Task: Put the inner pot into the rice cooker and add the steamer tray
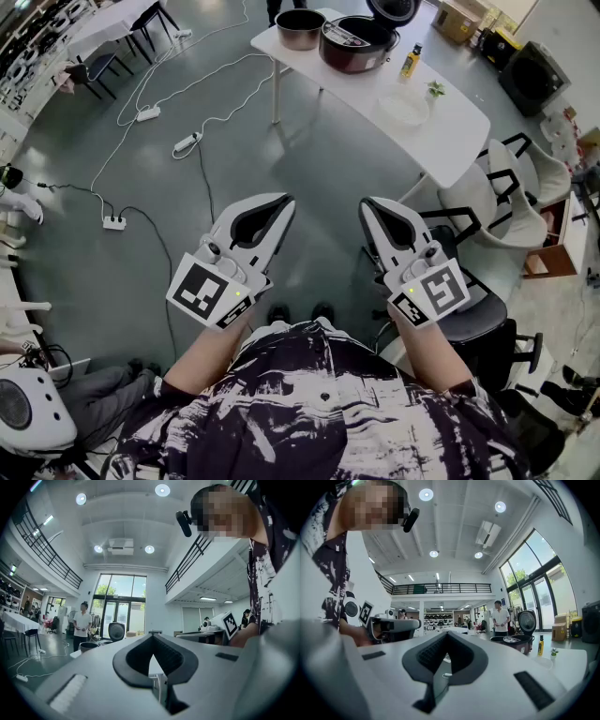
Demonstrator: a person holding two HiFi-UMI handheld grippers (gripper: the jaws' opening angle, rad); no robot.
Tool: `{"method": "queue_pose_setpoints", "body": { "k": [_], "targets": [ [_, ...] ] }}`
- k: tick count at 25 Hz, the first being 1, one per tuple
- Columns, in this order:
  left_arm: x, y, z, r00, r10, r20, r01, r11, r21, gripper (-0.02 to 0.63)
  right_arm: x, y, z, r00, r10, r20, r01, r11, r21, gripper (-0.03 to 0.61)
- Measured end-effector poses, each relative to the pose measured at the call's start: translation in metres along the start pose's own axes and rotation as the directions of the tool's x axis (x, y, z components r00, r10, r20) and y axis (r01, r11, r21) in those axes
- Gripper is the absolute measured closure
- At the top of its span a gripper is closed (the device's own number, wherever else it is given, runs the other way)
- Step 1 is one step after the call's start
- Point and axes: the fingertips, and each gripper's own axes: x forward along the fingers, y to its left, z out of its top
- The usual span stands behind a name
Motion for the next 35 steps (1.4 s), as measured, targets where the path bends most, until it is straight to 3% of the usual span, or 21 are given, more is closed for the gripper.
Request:
{"method": "queue_pose_setpoints", "body": {
  "k": [19,22,23,24,35],
  "targets": [
    [0.000,-0.002,-0.001,1.000,0.003,0.004,-0.003,1.000,-0.006,0.609,-0.001,0.005,0.004,1.000,0.025,0.006,-0.025,1.000,-0.016,0.581],
    [0.000,-0.001,-0.001,1.000,0.001,0.004,-0.001,1.000,-0.009,0.609,-0.001,0.004,0.015,0.995,0.031,0.093,-0.033,0.999,0.031,0.581],
    [0.000,-0.001,0.000,1.000,0.001,0.004,-0.001,1.000,-0.010,0.609,0.001,0.003,0.020,0.991,0.026,0.133,-0.034,0.998,0.056,0.371],
    [0.000,-0.001,0.000,1.000,0.002,0.005,-0.002,1.000,-0.010,0.609,0.003,0.001,0.023,0.987,0.016,0.158,-0.028,0.997,0.074,0.051],
    [0.008,0.016,-0.006,0.999,0.050,-0.009,-0.050,0.999,-0.002,0.609,0.003,-0.007,0.000,0.994,0.048,0.102,-0.056,0.996,0.076,0.035]
  ]
}}
